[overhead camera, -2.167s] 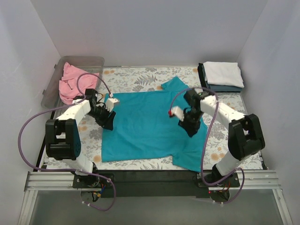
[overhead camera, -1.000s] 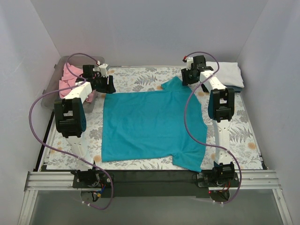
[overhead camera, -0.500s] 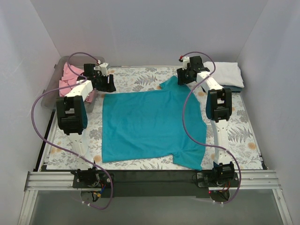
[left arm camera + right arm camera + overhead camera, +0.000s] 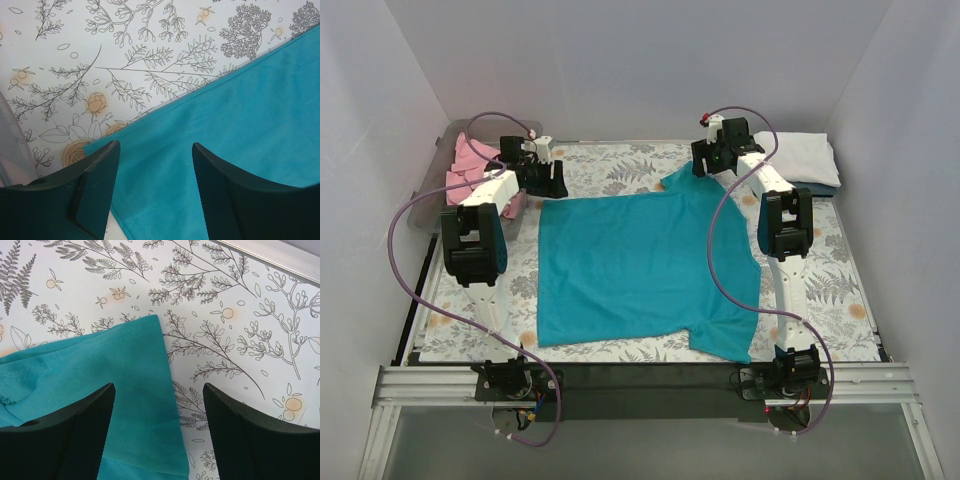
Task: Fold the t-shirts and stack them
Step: Flatten the tshirt out
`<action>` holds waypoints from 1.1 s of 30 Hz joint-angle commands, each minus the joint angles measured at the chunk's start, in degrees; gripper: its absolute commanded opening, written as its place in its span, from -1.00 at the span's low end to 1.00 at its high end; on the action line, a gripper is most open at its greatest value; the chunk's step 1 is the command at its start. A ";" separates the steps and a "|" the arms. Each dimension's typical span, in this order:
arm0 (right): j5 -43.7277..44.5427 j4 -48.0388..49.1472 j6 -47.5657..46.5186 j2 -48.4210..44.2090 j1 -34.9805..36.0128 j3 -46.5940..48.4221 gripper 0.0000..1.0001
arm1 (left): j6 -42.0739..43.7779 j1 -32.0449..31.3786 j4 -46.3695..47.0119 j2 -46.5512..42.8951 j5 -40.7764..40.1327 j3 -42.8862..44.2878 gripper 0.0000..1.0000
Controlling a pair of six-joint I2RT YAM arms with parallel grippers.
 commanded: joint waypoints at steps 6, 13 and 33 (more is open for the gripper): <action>-3.87 2.36 -0.91 -1.14 0.24 -0.54 0.56 | 0.90 0.02 -2.95 0.05 0.30 4.54 0.17; -2.12 -3.44 -2.75 -0.79 0.68 -0.63 0.47 | 1.60 0.02 -3.39 -1.00 0.74 3.49 0.17; 2.62 -16.80 -3.36 3.60 3.05 2.88 -0.15 | 1.60 0.55 -5.33 -1.18 -0.40 4.71 0.17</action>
